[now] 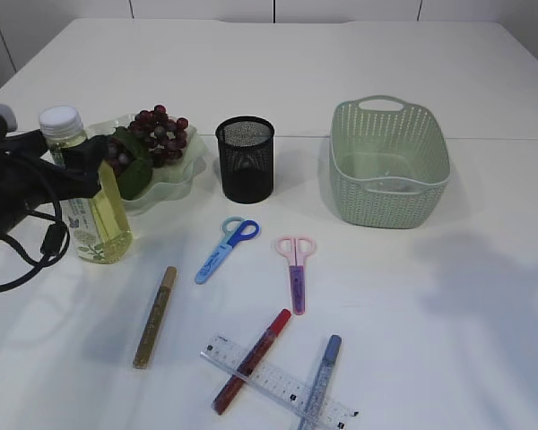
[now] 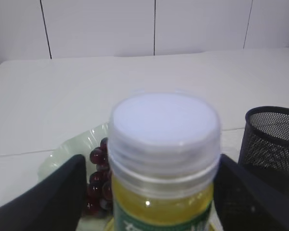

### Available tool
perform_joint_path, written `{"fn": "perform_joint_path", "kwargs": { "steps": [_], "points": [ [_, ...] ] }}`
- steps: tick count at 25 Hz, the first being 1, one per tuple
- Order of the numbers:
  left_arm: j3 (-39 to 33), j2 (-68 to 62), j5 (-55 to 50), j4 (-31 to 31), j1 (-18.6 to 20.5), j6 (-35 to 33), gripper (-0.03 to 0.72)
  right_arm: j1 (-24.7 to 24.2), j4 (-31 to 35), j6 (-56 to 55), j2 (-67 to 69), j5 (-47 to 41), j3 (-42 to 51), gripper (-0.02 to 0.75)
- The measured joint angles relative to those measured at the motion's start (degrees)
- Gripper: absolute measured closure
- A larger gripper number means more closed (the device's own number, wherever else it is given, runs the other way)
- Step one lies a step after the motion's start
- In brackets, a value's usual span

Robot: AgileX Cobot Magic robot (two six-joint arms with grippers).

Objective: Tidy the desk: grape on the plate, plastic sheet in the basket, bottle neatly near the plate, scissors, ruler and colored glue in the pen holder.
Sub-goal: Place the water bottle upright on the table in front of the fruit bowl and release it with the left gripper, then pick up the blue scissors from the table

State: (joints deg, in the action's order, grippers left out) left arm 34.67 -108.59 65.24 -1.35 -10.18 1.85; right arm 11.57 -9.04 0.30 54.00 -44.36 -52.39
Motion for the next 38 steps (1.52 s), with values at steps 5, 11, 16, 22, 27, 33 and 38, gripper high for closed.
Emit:
{"fn": "perform_joint_path", "kwargs": {
  "steps": [5,11,16,22,27,33,38],
  "points": [
    [0.00,2.42,0.00,0.09,0.00,0.00,0.097,0.00,0.00,0.00,0.00,0.12,0.00,0.299],
    [0.00,5.33,0.00,0.09,0.00,0.09,0.106,0.00,0.00,0.00,0.00,1.03,0.00,0.299],
    [0.00,9.17,-0.18,-0.01,0.00,0.09,0.111,0.00,0.00,0.00,0.00,1.07,0.00,0.300],
    [0.00,14.85,-10.43,-0.01,0.00,0.60,0.128,0.00,0.00,-0.30,0.00,1.31,0.00,0.300],
    [0.00,21.51,-19.36,-0.01,0.00,0.70,0.129,0.00,-0.03,0.00,0.00,1.31,0.00,0.300],
    [0.00,29.14,-27.63,0.10,0.00,1.13,0.156,0.00,-0.03,-0.30,0.00,-0.52,0.00,0.300],
    [0.00,36.16,-41.33,0.10,0.00,4.09,0.167,0.00,-0.03,-2.10,0.00,-3.36,0.00,0.300]
  ]
}}
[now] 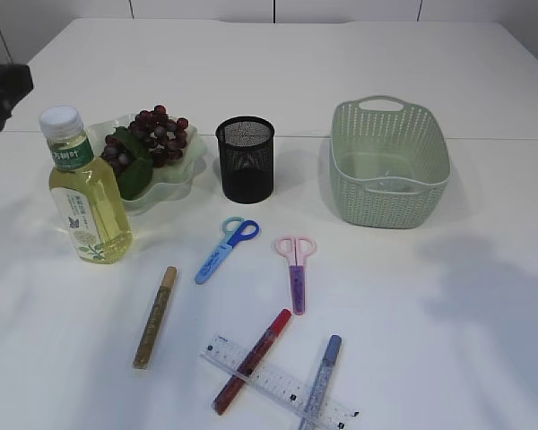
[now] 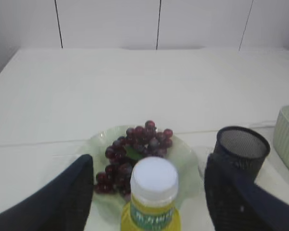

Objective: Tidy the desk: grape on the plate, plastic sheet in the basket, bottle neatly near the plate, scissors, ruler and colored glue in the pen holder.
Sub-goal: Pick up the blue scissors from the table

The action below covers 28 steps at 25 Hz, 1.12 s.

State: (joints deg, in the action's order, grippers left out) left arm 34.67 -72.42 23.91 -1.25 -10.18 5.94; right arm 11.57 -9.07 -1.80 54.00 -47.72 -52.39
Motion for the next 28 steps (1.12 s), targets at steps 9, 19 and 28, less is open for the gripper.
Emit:
{"fn": "perform_joint_path", "kwargs": {
  "steps": [9,19,28],
  "points": [
    [8.40,12.58,-36.72,0.00,0.00,0.41,0.243,0.00,2.67,-4.07,0.22,-6.13,0.00,0.300],
    [19.21,14.01,-64.88,8.84,0.00,-5.94,0.305,0.00,7.49,-7.10,5.56,-15.31,-0.10,0.300],
    [19.95,11.15,-73.04,17.65,-4.27,-18.99,0.306,0.00,12.69,-7.11,8.25,-16.26,-0.10,0.300]
  ]
}}
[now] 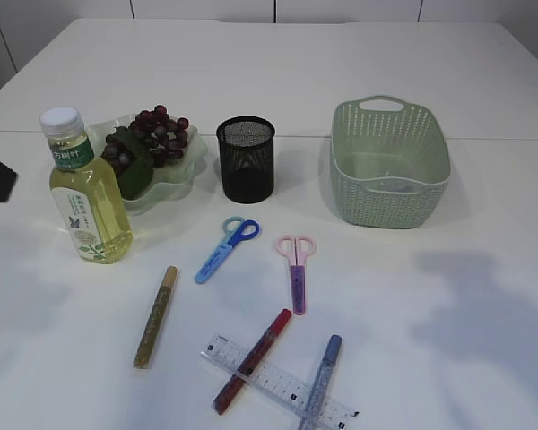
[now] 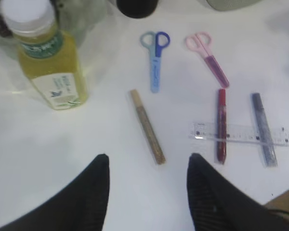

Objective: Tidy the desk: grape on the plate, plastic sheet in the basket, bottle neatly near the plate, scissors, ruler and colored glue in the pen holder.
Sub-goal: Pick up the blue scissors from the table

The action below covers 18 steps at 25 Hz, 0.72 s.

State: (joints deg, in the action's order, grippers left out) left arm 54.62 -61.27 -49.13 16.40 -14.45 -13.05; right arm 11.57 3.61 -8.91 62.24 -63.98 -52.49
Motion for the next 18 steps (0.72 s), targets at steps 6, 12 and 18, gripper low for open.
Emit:
{"fn": "perform_joint_path", "kwargs": {
  "steps": [6,12,18],
  "points": [
    [1.97,-7.93,-0.38,-0.71,-10.18,-1.99,0.306,0.00,0.28,-0.21,0.48,-0.13,0.00,0.300],
    [10.78,-19.20,-2.88,-2.60,-16.06,-2.12,0.306,0.00,1.12,-0.21,0.48,-0.88,0.00,0.300],
    [23.80,-32.54,-10.62,-3.33,-17.06,-2.02,0.306,0.00,2.02,-1.48,0.48,-4.47,0.00,0.300]
  ]
}}
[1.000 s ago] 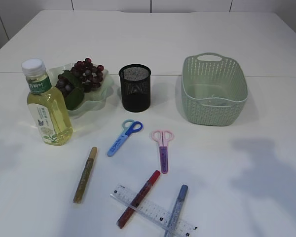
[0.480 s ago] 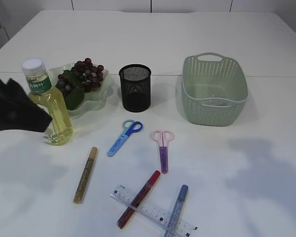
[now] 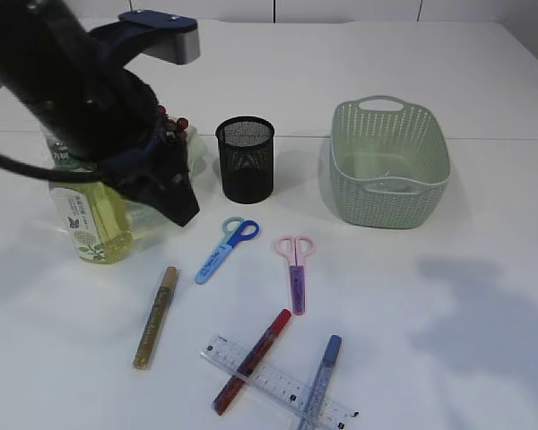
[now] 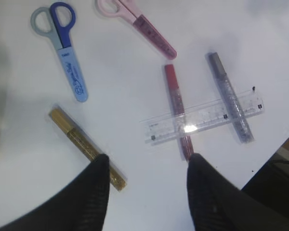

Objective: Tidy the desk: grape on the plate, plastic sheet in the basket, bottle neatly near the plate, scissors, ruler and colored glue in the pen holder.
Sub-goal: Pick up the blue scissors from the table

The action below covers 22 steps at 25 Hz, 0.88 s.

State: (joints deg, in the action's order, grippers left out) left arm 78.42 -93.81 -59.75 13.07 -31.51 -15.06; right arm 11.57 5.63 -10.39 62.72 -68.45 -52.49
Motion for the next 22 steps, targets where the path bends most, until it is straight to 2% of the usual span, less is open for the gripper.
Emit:
{"fn": "perform_joint_path", "kwargs": {
  "steps": [5,12,22],
  "points": [
    [10.86,-9.22,-4.44,-0.80,0.00,1.92,0.306,0.00,0.33,-0.23,0.00,-1.59,0.00,0.300],
    [23.39,-19.65,-9.43,-6.58,0.00,10.67,0.306,0.00,0.47,-0.23,0.00,-1.85,0.00,0.300],
    [31.17,-31.84,-10.16,-10.47,0.00,17.97,0.307,0.00,0.61,-0.24,0.00,-1.94,0.00,0.300]
  ]
}}
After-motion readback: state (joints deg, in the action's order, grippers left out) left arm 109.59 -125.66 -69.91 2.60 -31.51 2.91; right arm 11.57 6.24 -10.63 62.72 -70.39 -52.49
